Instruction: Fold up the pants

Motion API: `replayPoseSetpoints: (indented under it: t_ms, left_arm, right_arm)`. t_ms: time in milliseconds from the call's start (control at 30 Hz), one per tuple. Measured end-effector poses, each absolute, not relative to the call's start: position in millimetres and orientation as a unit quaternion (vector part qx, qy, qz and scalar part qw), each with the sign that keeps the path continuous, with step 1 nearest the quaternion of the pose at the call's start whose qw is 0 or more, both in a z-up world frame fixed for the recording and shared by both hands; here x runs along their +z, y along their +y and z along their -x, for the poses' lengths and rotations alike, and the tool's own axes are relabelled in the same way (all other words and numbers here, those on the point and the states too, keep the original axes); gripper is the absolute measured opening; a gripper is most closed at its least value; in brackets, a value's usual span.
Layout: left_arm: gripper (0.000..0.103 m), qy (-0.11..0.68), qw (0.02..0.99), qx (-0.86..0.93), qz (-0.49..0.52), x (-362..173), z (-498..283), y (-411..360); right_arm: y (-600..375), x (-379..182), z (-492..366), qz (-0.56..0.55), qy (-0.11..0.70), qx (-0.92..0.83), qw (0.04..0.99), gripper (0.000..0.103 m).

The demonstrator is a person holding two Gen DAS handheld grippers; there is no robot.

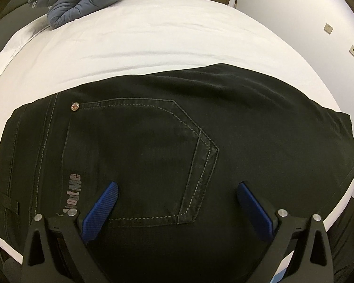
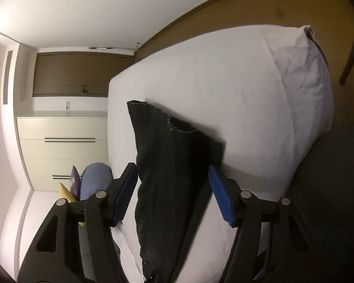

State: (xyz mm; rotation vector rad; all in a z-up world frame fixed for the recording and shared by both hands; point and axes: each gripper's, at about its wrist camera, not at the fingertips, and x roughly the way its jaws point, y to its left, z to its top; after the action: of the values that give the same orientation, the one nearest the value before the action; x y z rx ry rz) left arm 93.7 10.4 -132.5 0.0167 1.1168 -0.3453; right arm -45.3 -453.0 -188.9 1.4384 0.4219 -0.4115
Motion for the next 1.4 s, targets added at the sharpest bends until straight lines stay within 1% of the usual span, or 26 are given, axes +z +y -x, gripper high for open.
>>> replayPoseSetpoints:
  t_ms: [67,133,200,233,267,300,333,367,700,800,967,1067,1167,1200,1233,1267,1300,1333,1400]
  left_arm:
    - [0.103,0.528,0.834,-0.163,-0.008,-133,-86,7]
    - [0.103,0.528,0.833,-0.163,-0.011,-136,-87,9]
    - [0.103,0.528,0.833,-0.163,-0.014,-137,-85,7]
    - [0.103,0.528,0.833,-0.163,-0.015,-137,-83,6]
    - [0.103,0.528,0.833,-0.163,-0.017,-137,-83,3]
    - [0.103,0.529,0.833,-0.163,-0.019,-137,-83,3]
    - [0.103,0.529,0.833,-0.163,-0.019,-137,-83,2]
    - [0.103,0.529,0.832,-0.163,-0.020,-138,-83,-1]
    - [0.103,0.531,0.831,-0.163,-0.024,-139,-81,-3]
    - [0.103,0.530,0.832,-0.162,-0.032,-143,-82,-6]
    - [0.103,0.528,0.834,-0.161,-0.026,-145,-83,-7]
    - [0.103,0.526,0.834,-0.163,-0.032,-148,-81,-9]
    - [0.103,0.527,0.834,-0.163,-0.028,-149,-81,-8]
    - [0.103,0.526,0.834,-0.163,-0.027,-149,-82,-3]
    - [0.103,0.526,0.834,-0.162,-0.028,-149,-81,-2]
    - [0.103,0.526,0.835,-0.161,-0.028,-150,-82,-2]
    - [0.103,0.526,0.835,-0.161,-0.028,-150,-81,-3]
    - [0.103,0.526,0.835,-0.160,-0.027,-150,-82,-3]
    - [0.103,0.528,0.834,-0.160,-0.023,-150,-83,-3]
  right_arm:
    - [-452,-185,51,-0.653,0.200,-0.175,0.710,0.054]
    - [-448,-184,43,-0.651,0.212,-0.166,0.710,0.053]
    - [-446,-182,41,-0.646,0.221,-0.165,0.712,0.048]
    - [-445,-183,39,-0.646,0.226,-0.161,0.711,0.040]
    - [-443,-186,33,-0.641,0.237,-0.160,0.712,0.029]
    - [-444,-185,33,-0.637,0.244,-0.161,0.713,0.025]
    - [-445,-185,33,-0.632,0.250,-0.163,0.715,0.011]
    - [-445,-185,32,-0.625,0.258,-0.170,0.717,0.002]
    - [-447,-188,52,-0.616,0.269,-0.193,0.715,0.001]
    - [-450,-202,50,-0.632,0.261,-0.189,0.704,0.001]
    - [-457,-208,59,-0.646,0.238,-0.176,0.704,0.001]
    - [-461,-207,67,-0.664,0.230,-0.172,0.691,0.003]
    - [-463,-185,80,-0.631,0.243,-0.209,0.707,0.009]
    - [-464,-174,86,-0.609,0.249,-0.231,0.717,0.016]
    - [-464,-170,89,-0.603,0.248,-0.239,0.719,0.028]
    - [-464,-167,92,-0.604,0.242,-0.243,0.719,0.053]
    - [-465,-166,94,-0.608,0.233,-0.247,0.718,0.065]
    - [-464,-165,95,-0.609,0.226,-0.251,0.717,0.069]
    - [-463,-168,91,-0.617,0.218,-0.238,0.717,0.069]
